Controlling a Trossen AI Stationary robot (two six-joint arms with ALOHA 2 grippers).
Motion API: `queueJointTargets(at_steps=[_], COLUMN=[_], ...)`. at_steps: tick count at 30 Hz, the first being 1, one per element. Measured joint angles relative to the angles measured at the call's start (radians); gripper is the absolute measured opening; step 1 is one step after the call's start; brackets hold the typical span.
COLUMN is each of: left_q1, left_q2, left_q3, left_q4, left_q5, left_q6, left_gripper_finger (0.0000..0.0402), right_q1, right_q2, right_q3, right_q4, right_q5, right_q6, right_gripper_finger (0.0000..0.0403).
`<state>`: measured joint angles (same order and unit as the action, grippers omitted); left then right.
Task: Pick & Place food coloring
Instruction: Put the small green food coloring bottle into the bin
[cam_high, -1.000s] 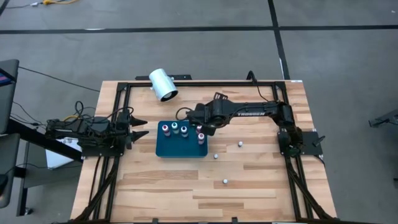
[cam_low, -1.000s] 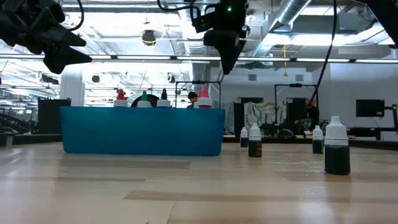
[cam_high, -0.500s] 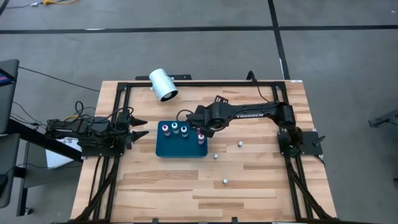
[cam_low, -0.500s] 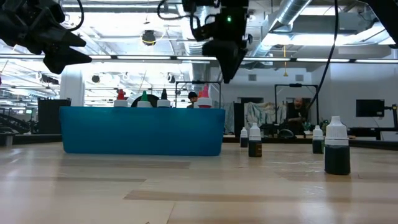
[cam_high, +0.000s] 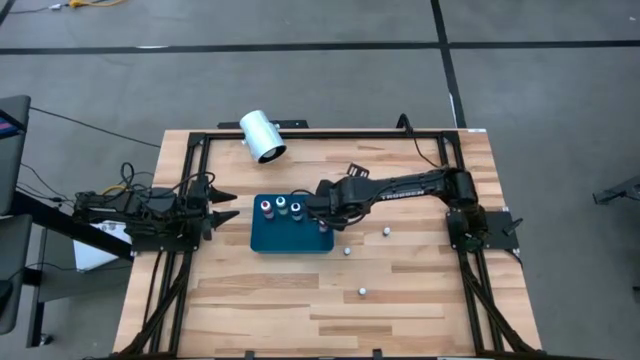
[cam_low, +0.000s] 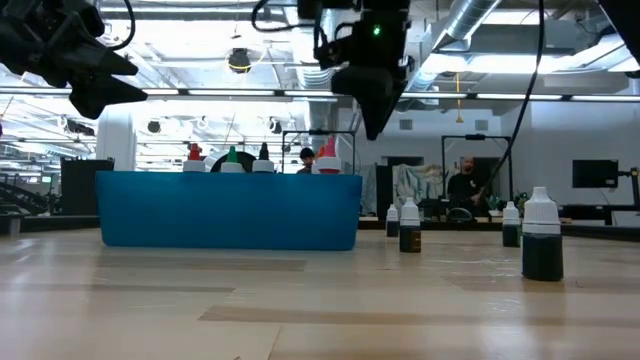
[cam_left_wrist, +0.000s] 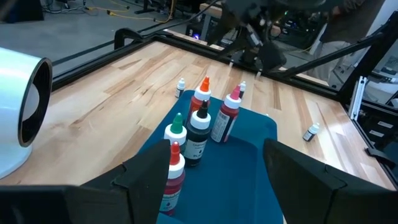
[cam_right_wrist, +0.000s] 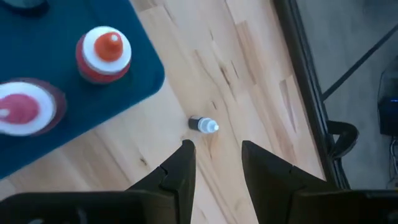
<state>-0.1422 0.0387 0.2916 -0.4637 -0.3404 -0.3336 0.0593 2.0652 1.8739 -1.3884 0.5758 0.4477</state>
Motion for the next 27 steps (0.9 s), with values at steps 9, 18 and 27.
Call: queueJointTargets(at_steps=[9, 18, 27], left_q1=[-0.001, -0.001, -0.001], left_q2=[0.0, 0.0, 0.0], left_q3=[0.001, 0.001, 0.001], left_q4=[-0.003, 0.0, 0.01], left_q5=[0.003, 0.014, 0.013], left_q6=[-0.007, -0.01, -0.055], left_gripper_finger=[0.025, 0.025, 0.025], right_q1=[-0.019, -0.002, 0.126], right_q2=[-0.168, -0.455, -0.662], right_q3=[-0.153, -0.484, -0.746], right_q4=[0.102, 0.262, 0.338], right_q5=[-0.01, -0.049, -0.053], right_q6=[0.023, 0.129, 0.223], right_gripper_finger=[0.0118, 0.0118, 0.0118])
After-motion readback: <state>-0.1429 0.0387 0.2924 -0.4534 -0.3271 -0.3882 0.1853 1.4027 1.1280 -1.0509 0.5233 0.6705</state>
